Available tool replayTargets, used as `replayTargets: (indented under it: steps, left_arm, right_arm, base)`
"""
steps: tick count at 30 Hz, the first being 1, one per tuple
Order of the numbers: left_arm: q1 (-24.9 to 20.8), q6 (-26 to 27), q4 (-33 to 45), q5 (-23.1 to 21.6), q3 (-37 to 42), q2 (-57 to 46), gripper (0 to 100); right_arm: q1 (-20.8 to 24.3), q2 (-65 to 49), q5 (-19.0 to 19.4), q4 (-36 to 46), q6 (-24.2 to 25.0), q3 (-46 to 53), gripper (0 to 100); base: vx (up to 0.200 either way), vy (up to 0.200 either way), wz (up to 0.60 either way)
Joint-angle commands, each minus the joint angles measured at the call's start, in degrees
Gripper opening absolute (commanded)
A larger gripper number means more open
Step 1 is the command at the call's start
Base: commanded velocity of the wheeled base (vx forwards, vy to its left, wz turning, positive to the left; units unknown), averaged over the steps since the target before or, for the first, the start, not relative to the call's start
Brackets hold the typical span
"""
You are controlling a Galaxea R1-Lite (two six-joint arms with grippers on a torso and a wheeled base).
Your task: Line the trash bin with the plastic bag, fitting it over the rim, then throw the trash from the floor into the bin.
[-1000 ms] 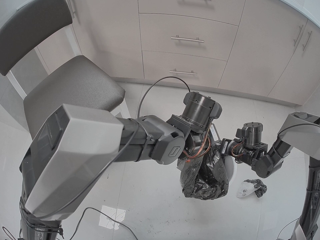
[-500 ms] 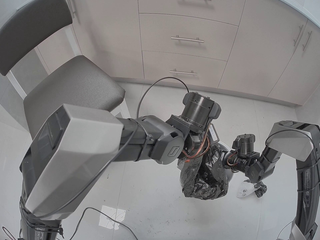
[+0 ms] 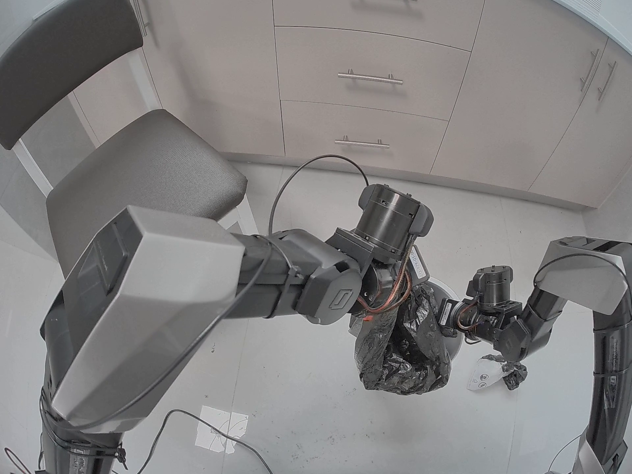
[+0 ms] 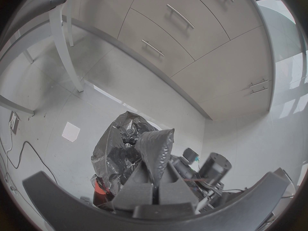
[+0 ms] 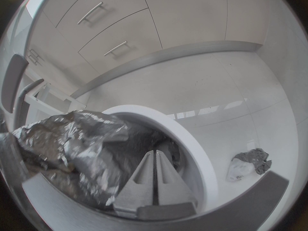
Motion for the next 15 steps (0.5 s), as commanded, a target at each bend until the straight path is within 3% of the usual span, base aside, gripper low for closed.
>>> replayTargets:
  steps: [1,6,10,11,13,15]
  left_arm:
    - [0.4,-0.4,0.1,0.6,-0.1,0.1,0]
    - [0.3,-0.4,0.1,1.1,-0.3,-0.2,0]
    - [0.0,-0.4,0.1,1.1,-0.5,-0.3,0]
    - [0.0,-0.4,0.1,1.1,-0.5,-0.3,0]
    - [0.1,-0.5,0.0,1.1,-0.6,-0.2,0]
    - [0.1,-0.5,0.0,1.1,-0.5,-0.2,0]
  right_arm:
    - [0.2,-14.5,1.0,-0.2,-4.3,14.4,0]
    - [-0.5,-19.8,1.0,-0.5,-7.3,21.0,0]
    - [1.7,-27.8,1.0,-3.6,-8.2,30.5,0]
    - [3.2,-29.3,1.0,-4.0,-8.9,32.4,100]
    - [4.1,-30.0,1.0,-4.2,-9.1,33.4,100]
    - [8.9,-30.5,0.9,-4.4,-9.3,36.0,100]
  base:
    - [0.000,0.000,0.00]
    - [0.000,0.000,0.00]
    - [0.000,0.000,0.00]
    - [0.000,0.000,0.00]
    - [0.000,0.000,0.00]
    - [0.000,0.000,0.00]
